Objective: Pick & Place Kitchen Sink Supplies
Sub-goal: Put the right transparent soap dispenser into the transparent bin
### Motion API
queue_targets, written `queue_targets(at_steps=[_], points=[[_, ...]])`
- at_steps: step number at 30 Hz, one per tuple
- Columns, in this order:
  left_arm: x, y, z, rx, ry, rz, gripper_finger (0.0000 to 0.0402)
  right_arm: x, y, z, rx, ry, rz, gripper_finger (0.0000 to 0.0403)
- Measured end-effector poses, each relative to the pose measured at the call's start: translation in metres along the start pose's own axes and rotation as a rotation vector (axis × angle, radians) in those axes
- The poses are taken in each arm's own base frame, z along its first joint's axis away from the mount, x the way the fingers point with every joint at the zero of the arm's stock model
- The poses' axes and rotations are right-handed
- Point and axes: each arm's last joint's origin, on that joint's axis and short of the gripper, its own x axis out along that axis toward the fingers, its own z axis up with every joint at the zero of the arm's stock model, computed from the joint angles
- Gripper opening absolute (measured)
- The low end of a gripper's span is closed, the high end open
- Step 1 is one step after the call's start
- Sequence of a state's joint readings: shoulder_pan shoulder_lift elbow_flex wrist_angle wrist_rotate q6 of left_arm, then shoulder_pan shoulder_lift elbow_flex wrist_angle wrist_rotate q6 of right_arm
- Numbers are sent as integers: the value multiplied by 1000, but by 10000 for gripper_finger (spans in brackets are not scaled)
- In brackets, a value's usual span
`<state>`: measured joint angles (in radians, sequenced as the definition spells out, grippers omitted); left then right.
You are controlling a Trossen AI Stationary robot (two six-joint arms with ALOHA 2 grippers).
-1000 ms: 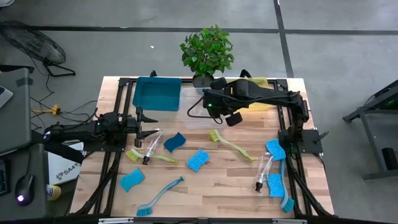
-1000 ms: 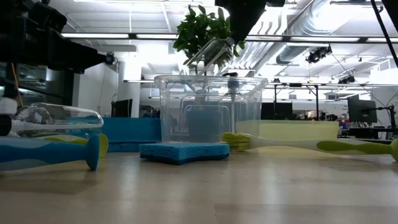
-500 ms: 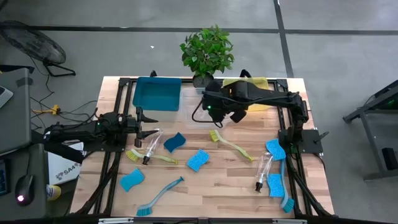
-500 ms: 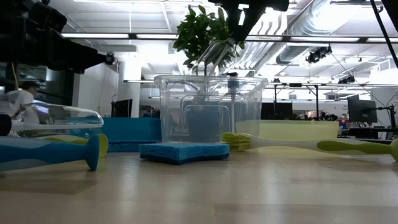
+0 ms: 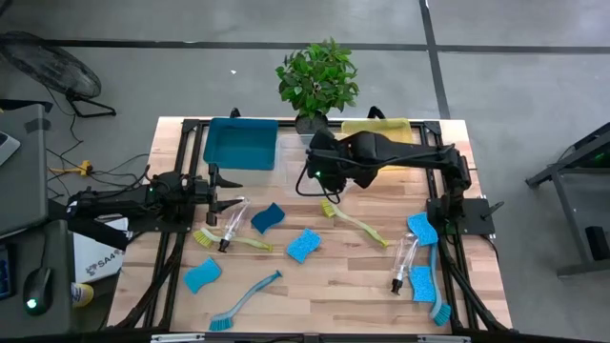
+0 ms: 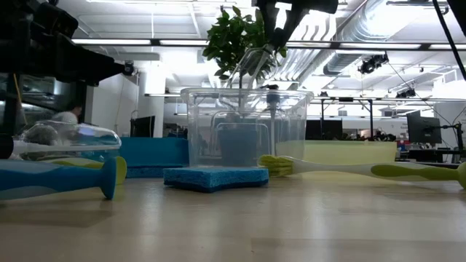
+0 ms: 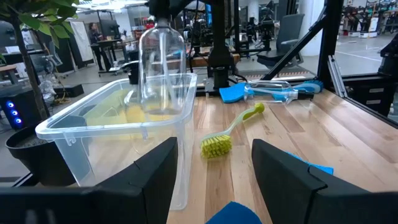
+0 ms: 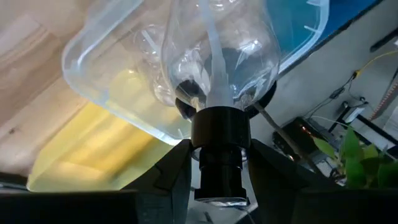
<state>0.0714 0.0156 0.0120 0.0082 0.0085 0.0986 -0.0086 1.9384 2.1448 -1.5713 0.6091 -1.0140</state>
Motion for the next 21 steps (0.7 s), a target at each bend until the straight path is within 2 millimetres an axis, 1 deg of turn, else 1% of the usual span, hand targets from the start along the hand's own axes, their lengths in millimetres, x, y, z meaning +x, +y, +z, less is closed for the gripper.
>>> queue_targets(at_steps=[5, 13, 21], points=[[0, 0, 0, 0, 0, 0, 202, 9, -2, 6, -53, 63, -12, 131], [0, 0, 0, 0, 0, 0, 202, 24, -3, 19, -106, 89, 16, 131], [0, 0, 0, 0, 0, 0, 202, 29, -4, 23, -126, 103, 22, 131]])
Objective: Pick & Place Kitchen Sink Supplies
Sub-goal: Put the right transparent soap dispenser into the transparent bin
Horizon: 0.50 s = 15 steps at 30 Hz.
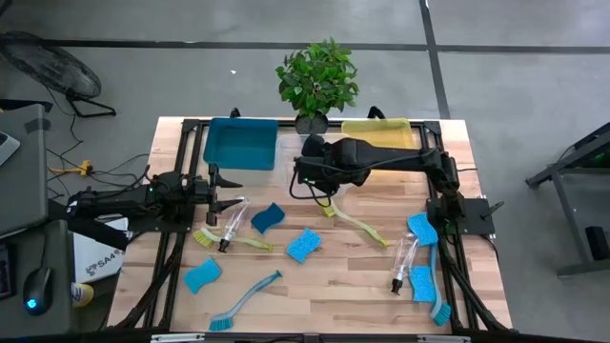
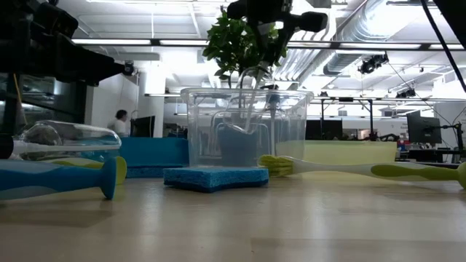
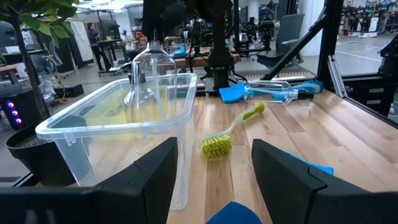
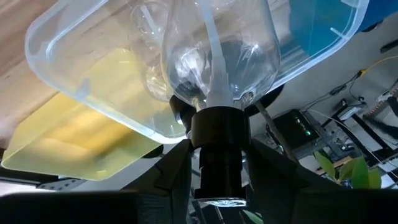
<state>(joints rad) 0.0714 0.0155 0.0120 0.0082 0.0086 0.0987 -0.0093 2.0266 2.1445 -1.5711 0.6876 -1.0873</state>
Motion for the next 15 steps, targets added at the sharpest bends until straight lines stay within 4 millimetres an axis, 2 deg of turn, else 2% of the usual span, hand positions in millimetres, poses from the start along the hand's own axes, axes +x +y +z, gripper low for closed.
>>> queue_targets(at_steps=[9, 15], points=[[0, 0, 0, 0, 0, 0, 202, 1, 0, 4, -29, -5, 6, 131], [0, 0, 0, 0, 0, 0, 202, 15, -2, 18, -58, 13, 36, 131]])
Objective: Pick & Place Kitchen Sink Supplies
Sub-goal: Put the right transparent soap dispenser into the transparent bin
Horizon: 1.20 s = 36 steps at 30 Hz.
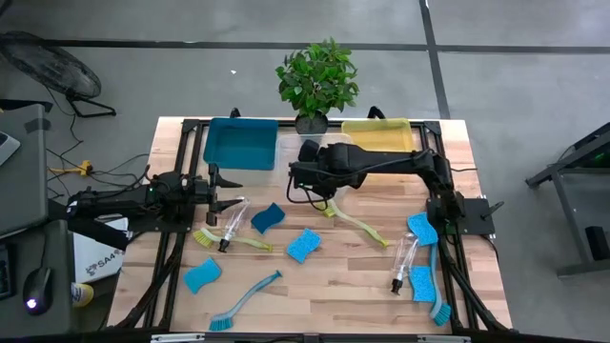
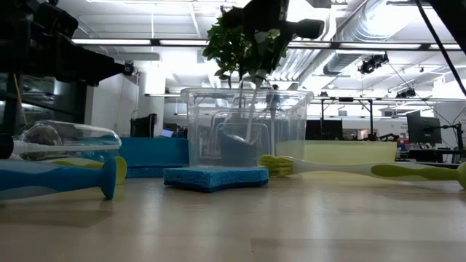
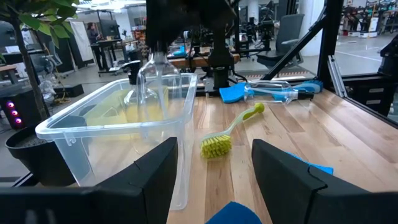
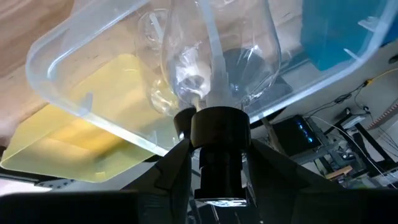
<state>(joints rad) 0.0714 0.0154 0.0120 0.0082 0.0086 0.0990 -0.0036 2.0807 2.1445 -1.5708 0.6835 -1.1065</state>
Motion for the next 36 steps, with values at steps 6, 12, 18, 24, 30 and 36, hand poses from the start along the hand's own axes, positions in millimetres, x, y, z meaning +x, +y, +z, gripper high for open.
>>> queue_targets(at_steps=[6, 12, 18, 24, 30, 36], points=[[0, 0, 0, 0, 0, 0, 202, 6, -1, 6, -9, 23, 6, 131], [0, 0, 0, 0, 0, 0, 202, 10, -2, 6, -9, 21, 18, 131], [0, 0, 0, 0, 0, 0, 201, 10, -2, 7, -6, 0, 30, 131], [0, 0, 0, 0, 0, 0, 202, 10, -2, 7, 26, -2, 31, 139], [0, 0, 0, 0, 0, 0, 202, 10, -2, 7, 102, -5, 33, 167], [0, 0, 0, 0, 0, 0, 202, 9, -1, 8, 81, -27, 43, 166]])
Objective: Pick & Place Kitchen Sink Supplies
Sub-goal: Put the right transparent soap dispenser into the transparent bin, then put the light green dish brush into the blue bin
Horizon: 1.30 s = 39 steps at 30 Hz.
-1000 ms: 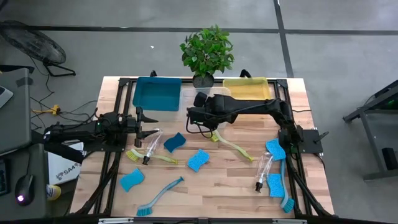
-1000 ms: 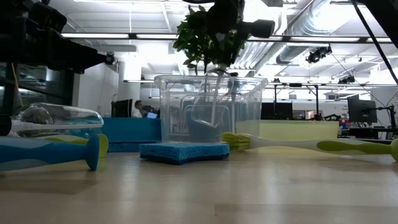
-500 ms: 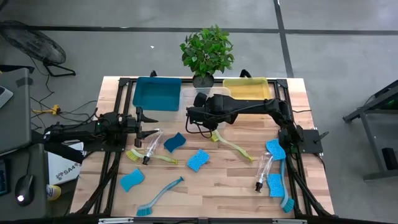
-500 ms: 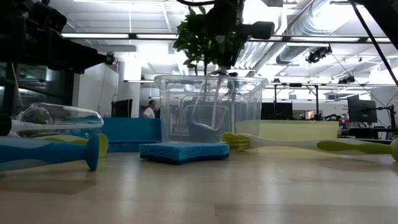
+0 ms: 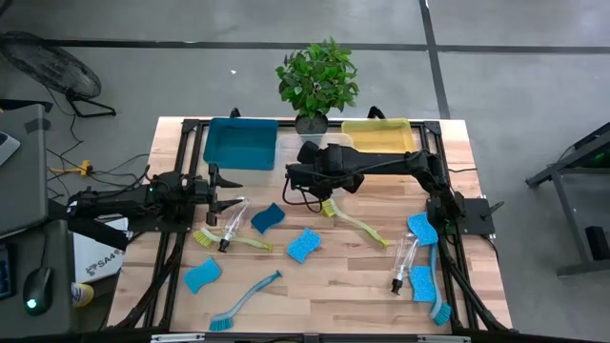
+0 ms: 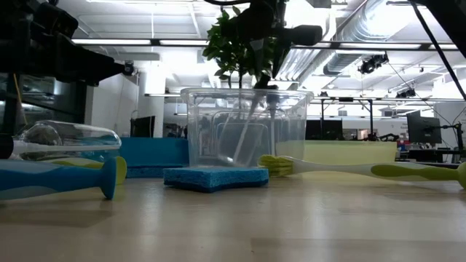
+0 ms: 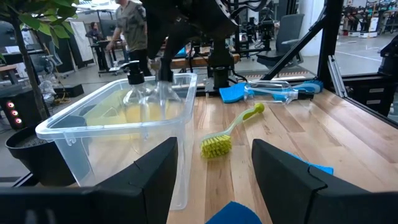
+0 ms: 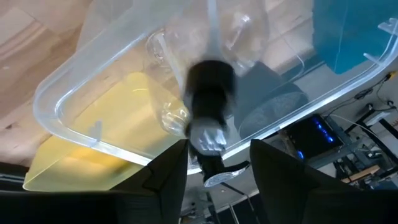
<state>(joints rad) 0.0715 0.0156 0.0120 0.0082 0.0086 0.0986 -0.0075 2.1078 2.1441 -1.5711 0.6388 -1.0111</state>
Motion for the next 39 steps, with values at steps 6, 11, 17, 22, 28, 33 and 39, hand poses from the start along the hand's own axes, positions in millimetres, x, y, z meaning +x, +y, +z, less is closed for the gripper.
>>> queue_targets(at_steps=[6, 11, 17, 22, 28, 33, 39], points=[[0, 0, 0, 0, 0, 0, 202, 0, 0, 0, 23, 12, -9, 157], [0, 0, 0, 0, 0, 0, 202, -1, 0, 0, 26, 21, -15, 156], [0, 0, 0, 0, 0, 0, 202, -1, 0, 0, 90, 50, -39, 155], [0, 0, 0, 0, 0, 0, 202, -7, 3, 6, 223, 37, -53, 146], [0, 0, 0, 0, 0, 0, 202, -19, 12, 19, 359, 11, -79, 134], [0, 0, 0, 0, 0, 0, 202, -30, 18, 25, 416, 2, -117, 129], [0, 0, 0, 0, 0, 0, 202, -48, 24, 15, 545, -65, -120, 129]])
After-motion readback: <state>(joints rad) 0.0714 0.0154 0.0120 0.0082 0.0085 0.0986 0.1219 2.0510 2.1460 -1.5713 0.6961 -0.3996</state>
